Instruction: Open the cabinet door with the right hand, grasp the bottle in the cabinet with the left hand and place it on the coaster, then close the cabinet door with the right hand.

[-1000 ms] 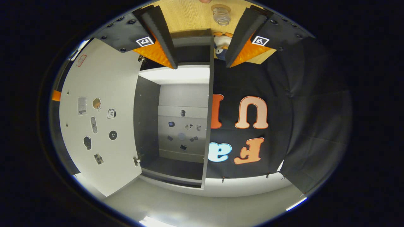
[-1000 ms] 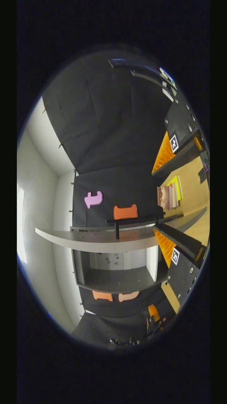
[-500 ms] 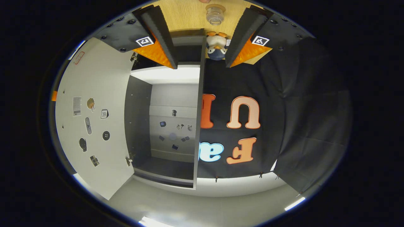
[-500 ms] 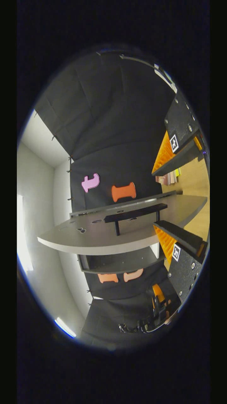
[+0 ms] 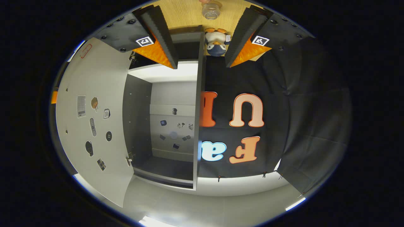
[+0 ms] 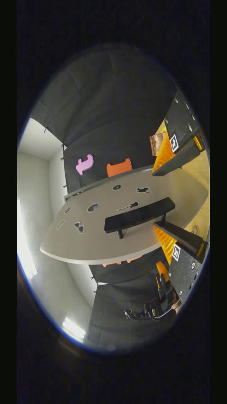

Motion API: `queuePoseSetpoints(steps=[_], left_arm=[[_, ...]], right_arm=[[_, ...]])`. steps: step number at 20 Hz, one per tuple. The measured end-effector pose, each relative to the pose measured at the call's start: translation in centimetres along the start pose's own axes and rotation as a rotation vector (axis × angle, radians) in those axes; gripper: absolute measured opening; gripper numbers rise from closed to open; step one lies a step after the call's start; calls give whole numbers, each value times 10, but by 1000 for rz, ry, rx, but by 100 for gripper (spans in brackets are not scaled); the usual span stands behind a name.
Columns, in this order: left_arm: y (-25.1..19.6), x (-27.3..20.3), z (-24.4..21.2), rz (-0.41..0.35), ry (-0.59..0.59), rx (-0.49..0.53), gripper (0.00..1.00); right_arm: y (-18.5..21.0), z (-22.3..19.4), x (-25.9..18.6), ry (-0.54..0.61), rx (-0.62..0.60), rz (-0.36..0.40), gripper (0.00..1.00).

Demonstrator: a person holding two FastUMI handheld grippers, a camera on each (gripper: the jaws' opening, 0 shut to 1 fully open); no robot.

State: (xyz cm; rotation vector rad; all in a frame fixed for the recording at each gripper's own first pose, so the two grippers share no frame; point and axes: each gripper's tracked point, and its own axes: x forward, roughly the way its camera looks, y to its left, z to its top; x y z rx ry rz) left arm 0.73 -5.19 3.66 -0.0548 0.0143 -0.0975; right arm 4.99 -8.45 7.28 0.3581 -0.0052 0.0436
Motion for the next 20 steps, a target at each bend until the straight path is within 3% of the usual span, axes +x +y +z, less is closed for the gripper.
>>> queuePoseSetpoints(steps=[3, 7, 9, 11, 14, 20], left_arm=[[18, 9, -1, 15, 7, 1, 97], [35, 23, -3, 26, 9, -6, 97], [41, 29, -4, 28, 11, -14, 94], [47, 36, -8, 28, 14, -20, 94], [59, 47, -11, 35, 16, -27, 97], [92, 61, -18, 60, 14, -30, 97]], right_arm=[[9, 1, 30, 5, -28, -12, 89], [40, -11, 51, 17, -39, 35, 89], [54, -10, 65, 6, -108, 39, 90], [76, -12, 76, -4, -212, 35, 100], [108, -16, 98, -16, -332, 24, 96], [122, -37, 140, 30, -175, 20, 96]])
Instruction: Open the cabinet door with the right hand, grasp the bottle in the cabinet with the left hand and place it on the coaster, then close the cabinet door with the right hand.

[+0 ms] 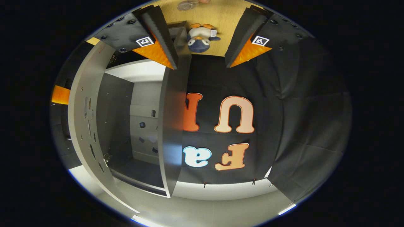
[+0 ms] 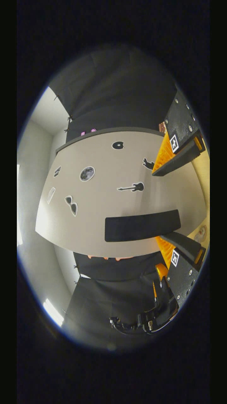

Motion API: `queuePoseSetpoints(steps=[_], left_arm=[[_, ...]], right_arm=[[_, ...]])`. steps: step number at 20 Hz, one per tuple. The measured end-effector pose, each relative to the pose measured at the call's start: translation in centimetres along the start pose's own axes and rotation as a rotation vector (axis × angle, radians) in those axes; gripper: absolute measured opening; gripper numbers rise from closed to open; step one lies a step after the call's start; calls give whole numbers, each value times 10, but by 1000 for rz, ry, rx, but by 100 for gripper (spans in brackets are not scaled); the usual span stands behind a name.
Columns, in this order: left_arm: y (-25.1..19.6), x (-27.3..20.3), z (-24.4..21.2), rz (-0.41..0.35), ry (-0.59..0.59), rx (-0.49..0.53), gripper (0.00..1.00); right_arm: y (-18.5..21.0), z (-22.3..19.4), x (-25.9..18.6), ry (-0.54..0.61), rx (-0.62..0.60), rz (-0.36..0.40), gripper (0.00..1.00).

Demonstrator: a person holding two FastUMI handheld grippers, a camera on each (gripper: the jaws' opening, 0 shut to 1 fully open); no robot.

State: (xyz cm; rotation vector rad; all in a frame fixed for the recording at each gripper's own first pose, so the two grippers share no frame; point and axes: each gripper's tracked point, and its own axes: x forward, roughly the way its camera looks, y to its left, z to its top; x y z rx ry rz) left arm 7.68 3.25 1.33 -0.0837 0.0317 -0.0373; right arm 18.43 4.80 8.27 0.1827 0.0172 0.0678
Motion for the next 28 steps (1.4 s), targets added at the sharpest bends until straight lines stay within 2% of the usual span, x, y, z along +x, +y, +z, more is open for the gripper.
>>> queuePoseSetpoints(steps=[3, 5, 6, 8, 10, 12, 13, 24, 25, 28], left_arm=[[16, 10, -4, 1, 5, -11, 94], [27, 15, -6, 1, 6, -16, 99], [31, 19, -8, -1, 9, -16, 94], [41, 24, -8, -3, 10, -14, 99], [48, 28, -11, -6, 15, -13, 94], [57, 32, -12, -11, 19, -9, 94], [59, 35, -13, -13, 22, -6, 94], [72, 52, -14, -45, 31, -11, 94], [74, 52, -14, -43, 30, -12, 94], [79, 54, -14, -39, 36, -20, 94]], right_arm=[[8, -5, 16, 0, -11, -10, 95], [14, -8, 23, 4, 4, -15, 95], [16, -9, 25, 6, 20, -15, 95], [19, -15, 34, 18, 65, 0, 95], [17, -23, 45, 24, 106, 8, 95], [16, -27, 55, 24, 129, 8, 99], [14, -29, 61, 25, 134, 6, 97], [24, -36, 90, 41, 93, -28, 97], [23, -36, 92, 37, 86, -37, 100], [23, -39, 96, 43, 30, -66, 93]])
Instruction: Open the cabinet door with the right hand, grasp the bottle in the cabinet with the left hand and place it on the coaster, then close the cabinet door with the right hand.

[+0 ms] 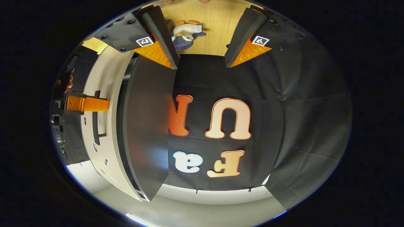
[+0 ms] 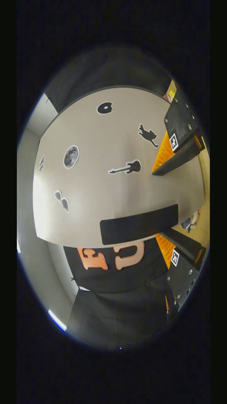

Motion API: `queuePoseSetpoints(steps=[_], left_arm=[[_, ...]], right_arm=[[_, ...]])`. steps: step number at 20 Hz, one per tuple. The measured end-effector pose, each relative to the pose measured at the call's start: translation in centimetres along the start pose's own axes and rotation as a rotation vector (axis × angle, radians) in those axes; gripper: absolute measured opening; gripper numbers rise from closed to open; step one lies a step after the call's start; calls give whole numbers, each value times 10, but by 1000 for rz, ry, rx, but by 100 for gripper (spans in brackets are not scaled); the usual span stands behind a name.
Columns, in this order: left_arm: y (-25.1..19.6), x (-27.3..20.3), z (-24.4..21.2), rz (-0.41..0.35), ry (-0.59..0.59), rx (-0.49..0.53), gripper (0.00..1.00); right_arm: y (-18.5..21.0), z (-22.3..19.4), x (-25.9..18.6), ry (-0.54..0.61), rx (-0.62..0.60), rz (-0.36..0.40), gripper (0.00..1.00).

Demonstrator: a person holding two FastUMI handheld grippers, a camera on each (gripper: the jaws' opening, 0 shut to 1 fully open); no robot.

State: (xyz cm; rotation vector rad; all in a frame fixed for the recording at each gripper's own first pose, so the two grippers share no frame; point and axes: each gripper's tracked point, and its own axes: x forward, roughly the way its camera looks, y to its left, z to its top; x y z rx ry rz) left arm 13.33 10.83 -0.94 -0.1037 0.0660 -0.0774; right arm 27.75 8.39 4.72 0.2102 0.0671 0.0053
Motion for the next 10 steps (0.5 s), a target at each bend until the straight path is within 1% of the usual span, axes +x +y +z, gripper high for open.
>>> queuePoseSetpoints(steps=[1, 2, 9, 10], left_arm=[[1, 0, 0, 0, 0, -3, 97], [2, -1, 0, 1, 0, -4, 94], [3, 0, 1, -5, 7, 12, 94], [3, -2, 1, -7, 10, 12, 97]], right_arm=[[-1, 0, 0, 4, -19, -10, 96], [-1, -1, 0, 6, -31, -18, 95], [-3, -2, 3, 9, -48, -53, 95], [-3, -3, 4, 9, -51, -57, 95]])
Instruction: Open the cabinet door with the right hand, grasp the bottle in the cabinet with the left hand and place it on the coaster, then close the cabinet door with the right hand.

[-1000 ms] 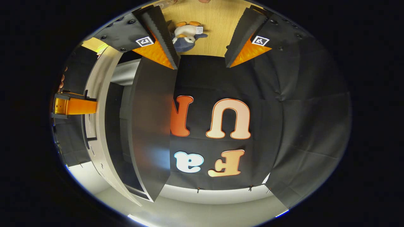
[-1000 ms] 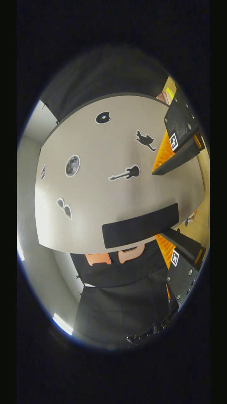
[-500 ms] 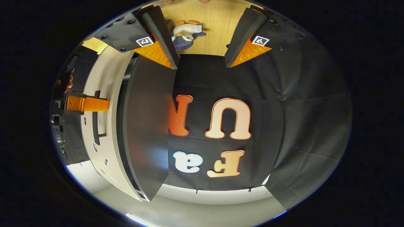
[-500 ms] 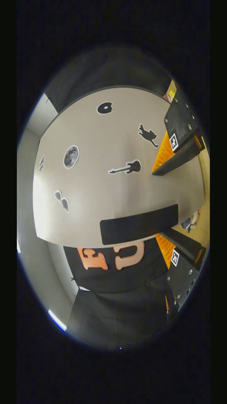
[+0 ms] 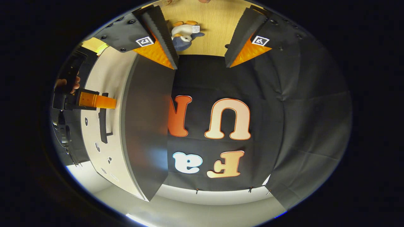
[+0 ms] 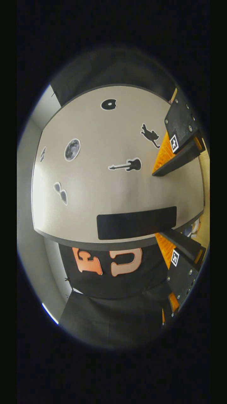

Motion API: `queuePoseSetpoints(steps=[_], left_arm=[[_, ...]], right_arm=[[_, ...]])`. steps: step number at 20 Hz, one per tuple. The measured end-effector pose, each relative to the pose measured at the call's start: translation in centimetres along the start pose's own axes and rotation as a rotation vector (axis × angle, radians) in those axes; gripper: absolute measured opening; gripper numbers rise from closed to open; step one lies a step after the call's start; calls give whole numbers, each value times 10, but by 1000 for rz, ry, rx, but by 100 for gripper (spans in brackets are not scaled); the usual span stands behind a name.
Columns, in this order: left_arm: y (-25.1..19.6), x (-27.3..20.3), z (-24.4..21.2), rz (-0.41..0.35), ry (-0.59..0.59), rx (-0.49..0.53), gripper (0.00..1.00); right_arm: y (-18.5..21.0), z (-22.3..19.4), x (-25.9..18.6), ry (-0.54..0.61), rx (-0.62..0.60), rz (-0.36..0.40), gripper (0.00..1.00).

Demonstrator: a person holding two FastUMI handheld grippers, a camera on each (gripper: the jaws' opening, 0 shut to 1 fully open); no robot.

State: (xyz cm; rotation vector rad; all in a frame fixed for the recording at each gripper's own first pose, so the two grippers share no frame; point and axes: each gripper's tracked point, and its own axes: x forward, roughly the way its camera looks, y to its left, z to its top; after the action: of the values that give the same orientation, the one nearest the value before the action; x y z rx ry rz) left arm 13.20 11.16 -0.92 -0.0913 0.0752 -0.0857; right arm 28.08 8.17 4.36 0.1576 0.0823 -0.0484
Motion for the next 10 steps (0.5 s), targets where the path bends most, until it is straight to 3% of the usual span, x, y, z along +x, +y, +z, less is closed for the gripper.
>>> queuePoseSetpoints(steps=[10], left_arm=[[-9, -6, 1, -7, 5, -5, 94]], right_arm=[[-1, 0, -3, 28, 49, 8, 95]])
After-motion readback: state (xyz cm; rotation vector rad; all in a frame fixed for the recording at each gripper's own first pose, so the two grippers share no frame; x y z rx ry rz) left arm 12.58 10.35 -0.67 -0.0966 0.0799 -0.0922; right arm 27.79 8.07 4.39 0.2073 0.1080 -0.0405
